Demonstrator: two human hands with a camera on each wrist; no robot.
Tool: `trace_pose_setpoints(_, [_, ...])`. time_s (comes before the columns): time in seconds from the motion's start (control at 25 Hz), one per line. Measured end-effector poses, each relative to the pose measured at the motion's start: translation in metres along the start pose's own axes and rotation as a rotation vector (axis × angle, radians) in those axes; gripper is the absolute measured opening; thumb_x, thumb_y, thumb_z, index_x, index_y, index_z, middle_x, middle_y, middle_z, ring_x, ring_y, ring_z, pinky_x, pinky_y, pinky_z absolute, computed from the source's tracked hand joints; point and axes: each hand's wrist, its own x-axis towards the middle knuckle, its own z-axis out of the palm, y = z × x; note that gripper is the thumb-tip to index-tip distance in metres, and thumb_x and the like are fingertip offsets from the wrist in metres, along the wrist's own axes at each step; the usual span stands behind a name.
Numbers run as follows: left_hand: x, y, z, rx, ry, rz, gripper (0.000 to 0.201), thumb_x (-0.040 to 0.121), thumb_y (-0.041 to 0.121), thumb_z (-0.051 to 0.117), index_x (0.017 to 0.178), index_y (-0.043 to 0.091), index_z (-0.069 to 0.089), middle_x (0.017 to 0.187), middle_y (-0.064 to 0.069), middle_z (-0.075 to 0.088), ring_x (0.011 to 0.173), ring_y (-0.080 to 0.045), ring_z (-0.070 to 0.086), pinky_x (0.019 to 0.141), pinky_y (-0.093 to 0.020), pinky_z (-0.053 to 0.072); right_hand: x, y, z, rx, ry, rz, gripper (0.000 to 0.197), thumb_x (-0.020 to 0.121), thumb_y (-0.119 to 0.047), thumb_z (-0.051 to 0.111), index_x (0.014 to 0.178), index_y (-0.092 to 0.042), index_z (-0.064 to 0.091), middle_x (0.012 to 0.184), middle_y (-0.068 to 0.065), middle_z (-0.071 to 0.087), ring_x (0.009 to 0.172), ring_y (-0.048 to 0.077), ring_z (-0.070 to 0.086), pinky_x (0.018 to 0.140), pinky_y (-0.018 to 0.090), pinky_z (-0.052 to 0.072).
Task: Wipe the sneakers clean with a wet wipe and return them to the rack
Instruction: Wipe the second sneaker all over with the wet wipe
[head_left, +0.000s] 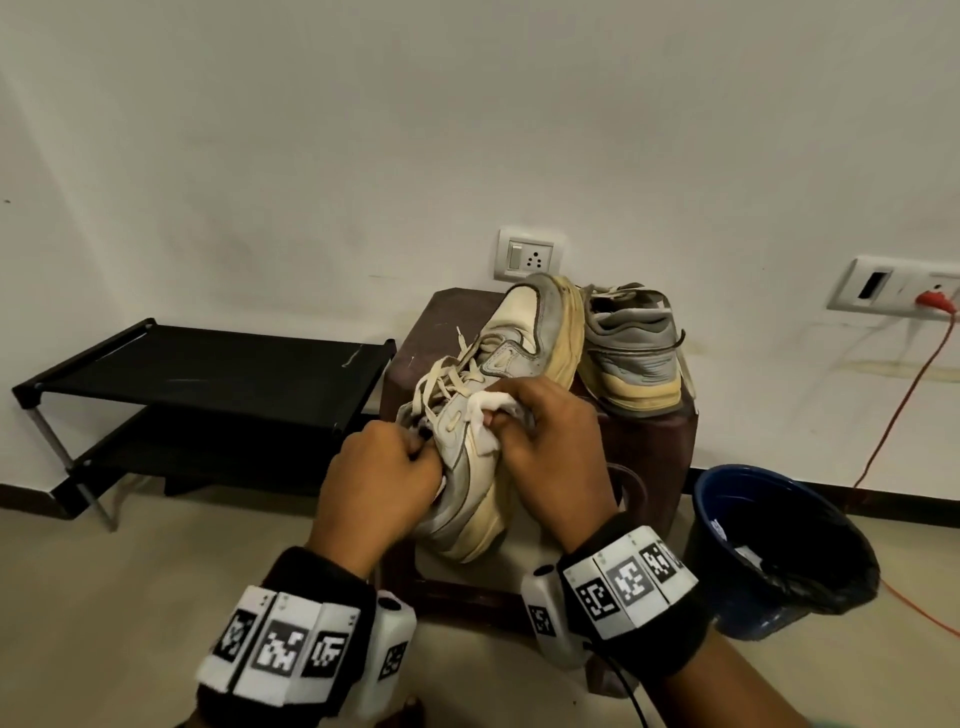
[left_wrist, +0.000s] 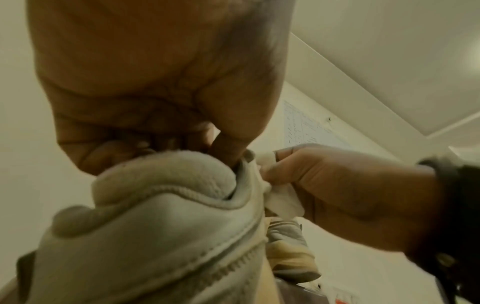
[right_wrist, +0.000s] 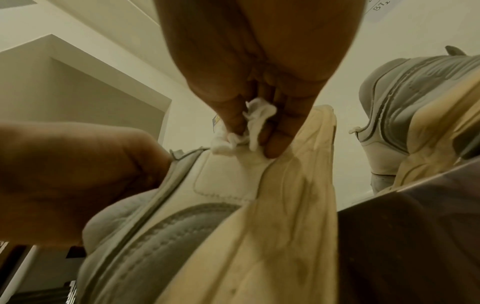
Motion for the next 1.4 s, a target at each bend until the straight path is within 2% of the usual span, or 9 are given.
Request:
trace_pose_setpoints(0.08, [0.0,0.006,-0.005,-0.302,-0.09,-0.034,0.031,0.089,0.01,0.054,0.06,0.009,0.065,0.054,-0.004,0.06,0.053,-0.021,0.056,0.056,-0.034,0.044,0.002,-0.001,0.001,0.018,0.027,0.009,0.019,0.082,-0.009,0.068,0.099,-0.016,0.07,0.095,-0.003,0.069,0.088,0.009,0.062,0.078,0.027,0.051])
trace_pose_setpoints(0.16, [-0.002,0.016,-0.012,-0.742,-0.191,-0.122,0.03,0.088,-0.005,0.048,0.082,0.01,0.074,0.079,-0.008,0.075,0.074,-0.022,0.07,0.068,-0.03,0.056,0.005,-0.001,0.002,0.066,0.062,0.03,0.019,0.081,-0.009,0.068,0.099,-0.017,0.07,0.094,-0.005,0.069,0.088,0.006,0.062,0.078,0.026,0.051])
trace_pose_setpoints(0.28, [0.001,0.022,-0.02,-1.082,-0.312,-0.101,0.029,0.091,-0.003,0.045,0.105,0.006,0.068,0.094,-0.01,0.075,0.083,-0.019,0.072,0.071,-0.024,0.058,0.008,-0.002,-0.002,0.154,0.077,0.081,0.02,0.081,-0.009,0.068,0.1,-0.018,0.07,0.094,-0.007,0.07,0.089,0.003,0.063,0.079,0.023,0.051])
trace_pose_setpoints(0.48, [0.013,0.03,-0.025,-0.914,-0.349,-0.039,0.025,0.093,-0.001,0.05,0.111,0.01,0.063,0.092,-0.007,0.076,0.085,-0.015,0.072,0.081,-0.027,0.056,0.016,-0.003,-0.02,0.161,0.006,0.084,0.023,0.084,-0.006,0.064,0.105,-0.016,0.069,0.099,-0.004,0.069,0.094,0.005,0.063,0.083,0.019,0.05])
trace_pose_setpoints(0.68, [0.022,0.026,-0.038,-0.807,-0.504,0.053,0.046,0.084,-0.007,0.059,0.125,0.012,0.056,0.108,-0.012,0.072,0.103,-0.024,0.069,0.092,-0.037,0.053,0.043,0.006,-0.04,-0.056,0.246,-0.066,0.024,0.085,-0.004,0.062,0.106,-0.013,0.07,0.101,0.002,0.068,0.09,0.008,0.06,0.08,0.014,0.046])
trace_pose_setpoints(0.92, [0.02,0.024,-0.019,-0.801,-0.48,0.101,0.049,0.084,-0.014,0.055,0.125,0.013,0.055,0.102,-0.013,0.074,0.096,-0.022,0.071,0.081,-0.027,0.057,0.045,0.017,-0.024,-0.308,0.114,-0.196,0.024,0.079,0.0,0.066,0.101,-0.008,0.07,0.098,0.008,0.068,0.089,0.022,0.063,0.076,0.035,0.053])
trace_pose_setpoints(1.08, [0.021,0.028,-0.016,-0.836,-0.473,0.13,0.048,0.085,-0.017,0.051,0.121,0.014,0.057,0.097,-0.012,0.075,0.092,-0.022,0.072,0.076,-0.025,0.058,0.017,-0.005,-0.016,-0.247,-0.01,-0.315,0.025,0.078,0.003,0.067,0.102,-0.004,0.069,0.097,0.009,0.067,0.087,0.023,0.063,0.074,0.038,0.055])
trace_pose_setpoints(1.2, [0.021,0.025,-0.016,-0.855,-0.466,0.14,0.056,0.082,-0.023,0.049,0.124,0.013,0.056,0.103,-0.011,0.074,0.098,-0.019,0.07,0.08,-0.024,0.057,-0.002,-0.018,-0.011,-0.164,-0.091,-0.402,0.023,0.081,0.0,0.06,0.102,-0.002,0.069,0.096,0.011,0.067,0.084,0.025,0.063,0.071,0.037,0.054])
trace_pose_setpoints(1.4, [0.023,0.023,-0.013,-0.866,-0.499,0.15,0.051,0.083,-0.018,0.054,0.126,0.01,0.054,0.103,-0.015,0.073,0.097,-0.026,0.071,0.082,-0.03,0.058,0.018,0.008,-0.016,-0.33,0.078,-0.316,0.02,0.08,-0.004,0.069,0.1,-0.003,0.071,0.095,0.013,0.066,0.086,0.026,0.061,0.071,0.033,0.053])
